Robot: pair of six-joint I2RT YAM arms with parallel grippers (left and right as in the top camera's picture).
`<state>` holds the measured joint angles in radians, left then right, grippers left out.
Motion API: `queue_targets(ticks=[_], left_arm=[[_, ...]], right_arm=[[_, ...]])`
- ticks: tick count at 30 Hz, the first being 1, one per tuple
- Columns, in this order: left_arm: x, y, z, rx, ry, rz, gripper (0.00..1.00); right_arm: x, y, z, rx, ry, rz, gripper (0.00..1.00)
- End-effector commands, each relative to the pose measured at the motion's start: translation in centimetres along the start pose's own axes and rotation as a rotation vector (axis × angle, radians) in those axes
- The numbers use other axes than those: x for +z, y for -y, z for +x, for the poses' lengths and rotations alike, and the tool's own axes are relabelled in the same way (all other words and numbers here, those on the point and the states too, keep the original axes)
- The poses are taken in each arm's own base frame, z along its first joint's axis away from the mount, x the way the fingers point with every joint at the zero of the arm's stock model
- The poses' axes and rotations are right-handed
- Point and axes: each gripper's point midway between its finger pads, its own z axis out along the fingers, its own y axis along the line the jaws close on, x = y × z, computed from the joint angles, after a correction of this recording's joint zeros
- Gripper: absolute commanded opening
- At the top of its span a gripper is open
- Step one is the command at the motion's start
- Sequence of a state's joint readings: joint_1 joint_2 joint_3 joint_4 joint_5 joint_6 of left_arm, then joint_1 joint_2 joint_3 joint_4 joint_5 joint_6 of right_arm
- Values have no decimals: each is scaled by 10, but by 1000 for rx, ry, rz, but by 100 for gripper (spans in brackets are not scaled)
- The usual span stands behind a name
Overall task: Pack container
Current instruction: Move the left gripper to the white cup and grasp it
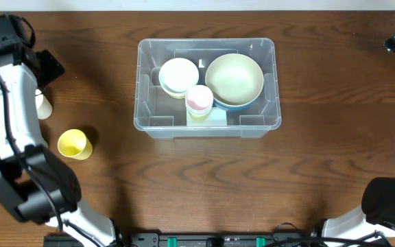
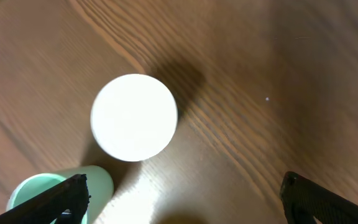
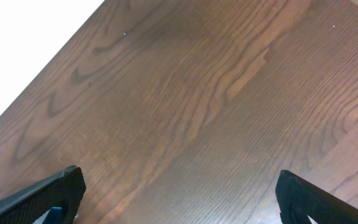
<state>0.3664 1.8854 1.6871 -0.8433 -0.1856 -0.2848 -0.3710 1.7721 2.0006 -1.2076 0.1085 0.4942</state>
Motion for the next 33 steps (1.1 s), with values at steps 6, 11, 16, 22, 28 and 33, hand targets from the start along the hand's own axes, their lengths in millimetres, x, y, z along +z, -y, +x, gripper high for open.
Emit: queue_targets(ticks=[6, 11, 16, 22, 28, 33], left_arm=[[45, 7, 10, 17, -56, -20, 98], [70, 11, 16, 44, -80, -28, 98], [91, 13, 28, 54, -121, -42, 99], [109, 12, 41, 65, -168, -60, 79], [109, 10, 47, 67, -191, -67, 24], [102, 25, 62, 70, -262, 16, 6]], right_arm=[[1, 3, -1, 19, 2, 11, 99], [1, 3, -1, 19, 3, 10, 99], [1, 3, -1, 19, 2, 11, 99], [1, 3, -1, 19, 2, 11, 99], [1, 3, -1, 19, 3, 10, 99], [1, 3, -1, 19, 2, 11, 99]])
